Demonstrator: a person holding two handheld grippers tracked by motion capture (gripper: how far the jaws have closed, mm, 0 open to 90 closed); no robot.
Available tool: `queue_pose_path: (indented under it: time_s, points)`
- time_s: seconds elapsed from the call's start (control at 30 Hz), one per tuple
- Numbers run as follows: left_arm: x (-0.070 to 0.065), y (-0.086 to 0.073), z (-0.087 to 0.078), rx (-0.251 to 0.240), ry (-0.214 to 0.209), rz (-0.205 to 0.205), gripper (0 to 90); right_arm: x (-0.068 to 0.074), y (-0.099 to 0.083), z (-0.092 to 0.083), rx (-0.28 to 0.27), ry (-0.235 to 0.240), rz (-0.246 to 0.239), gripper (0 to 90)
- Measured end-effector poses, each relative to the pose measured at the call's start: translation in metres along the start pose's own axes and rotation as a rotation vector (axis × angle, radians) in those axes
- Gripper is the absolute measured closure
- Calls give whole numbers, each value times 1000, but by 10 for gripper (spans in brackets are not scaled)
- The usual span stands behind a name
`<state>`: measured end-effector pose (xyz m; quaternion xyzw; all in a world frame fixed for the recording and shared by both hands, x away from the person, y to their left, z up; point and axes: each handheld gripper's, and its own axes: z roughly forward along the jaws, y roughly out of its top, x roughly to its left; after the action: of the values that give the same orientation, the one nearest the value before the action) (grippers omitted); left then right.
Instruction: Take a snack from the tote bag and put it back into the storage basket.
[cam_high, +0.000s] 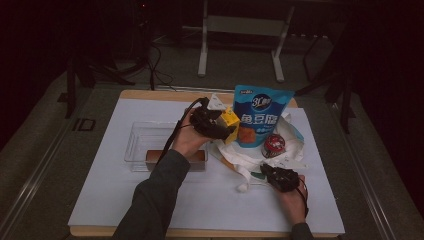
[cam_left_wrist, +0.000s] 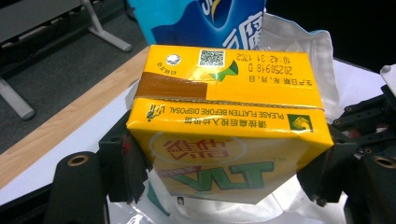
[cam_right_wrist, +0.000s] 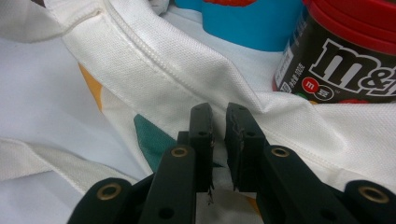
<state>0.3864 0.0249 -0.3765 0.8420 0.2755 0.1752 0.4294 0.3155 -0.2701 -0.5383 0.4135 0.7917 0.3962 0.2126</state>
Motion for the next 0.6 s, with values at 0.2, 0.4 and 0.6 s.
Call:
queue_pose_path:
  time_s: [0.2,0.4,0.6]
  points:
    - [4,-3,-5,-5,11,-13,284,0,0,0,0,0,0,809]
    - [8,-7,-10,-6,25,-24,284,0,0,0,1,-1,-1,809]
    - [13,-11,-16,-9,37,-36,284,0,0,0,1,-2,-1,809]
